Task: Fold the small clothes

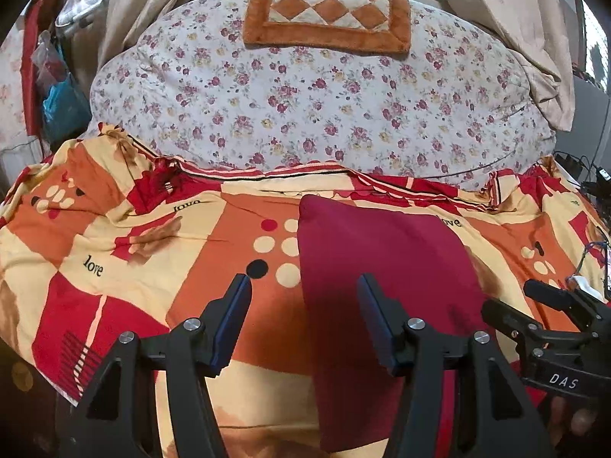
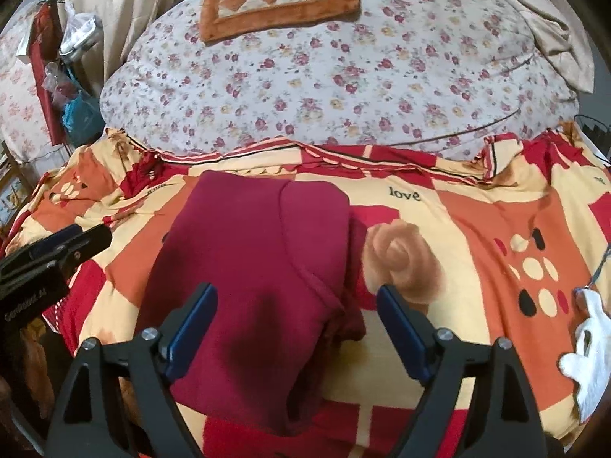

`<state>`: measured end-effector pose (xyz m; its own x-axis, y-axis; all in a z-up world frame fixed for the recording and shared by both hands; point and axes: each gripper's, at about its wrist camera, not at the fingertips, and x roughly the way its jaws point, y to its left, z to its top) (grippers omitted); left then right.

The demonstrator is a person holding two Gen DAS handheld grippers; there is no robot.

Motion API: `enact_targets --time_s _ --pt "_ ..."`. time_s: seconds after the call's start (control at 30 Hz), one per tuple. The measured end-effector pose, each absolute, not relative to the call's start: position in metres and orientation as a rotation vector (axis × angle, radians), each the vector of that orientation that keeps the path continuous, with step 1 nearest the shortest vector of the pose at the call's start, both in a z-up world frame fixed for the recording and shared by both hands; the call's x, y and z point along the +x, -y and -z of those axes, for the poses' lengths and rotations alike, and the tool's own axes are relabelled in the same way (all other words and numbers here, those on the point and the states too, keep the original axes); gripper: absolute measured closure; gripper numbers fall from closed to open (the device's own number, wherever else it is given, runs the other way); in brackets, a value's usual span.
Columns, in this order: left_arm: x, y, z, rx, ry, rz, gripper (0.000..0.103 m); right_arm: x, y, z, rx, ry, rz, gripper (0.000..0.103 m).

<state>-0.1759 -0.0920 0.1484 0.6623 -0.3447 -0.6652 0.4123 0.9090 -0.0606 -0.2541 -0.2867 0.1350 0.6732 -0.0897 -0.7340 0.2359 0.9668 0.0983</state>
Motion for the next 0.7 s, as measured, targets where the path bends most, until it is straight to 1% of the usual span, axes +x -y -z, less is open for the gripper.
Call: enact_targets --time_s 0.7 --pt "-0.179 0.102 -0.137 0.119 -0.759 0.410 0.066 -0.248 0.287 -0.129 0.195 -0.831 0.221 0.013"
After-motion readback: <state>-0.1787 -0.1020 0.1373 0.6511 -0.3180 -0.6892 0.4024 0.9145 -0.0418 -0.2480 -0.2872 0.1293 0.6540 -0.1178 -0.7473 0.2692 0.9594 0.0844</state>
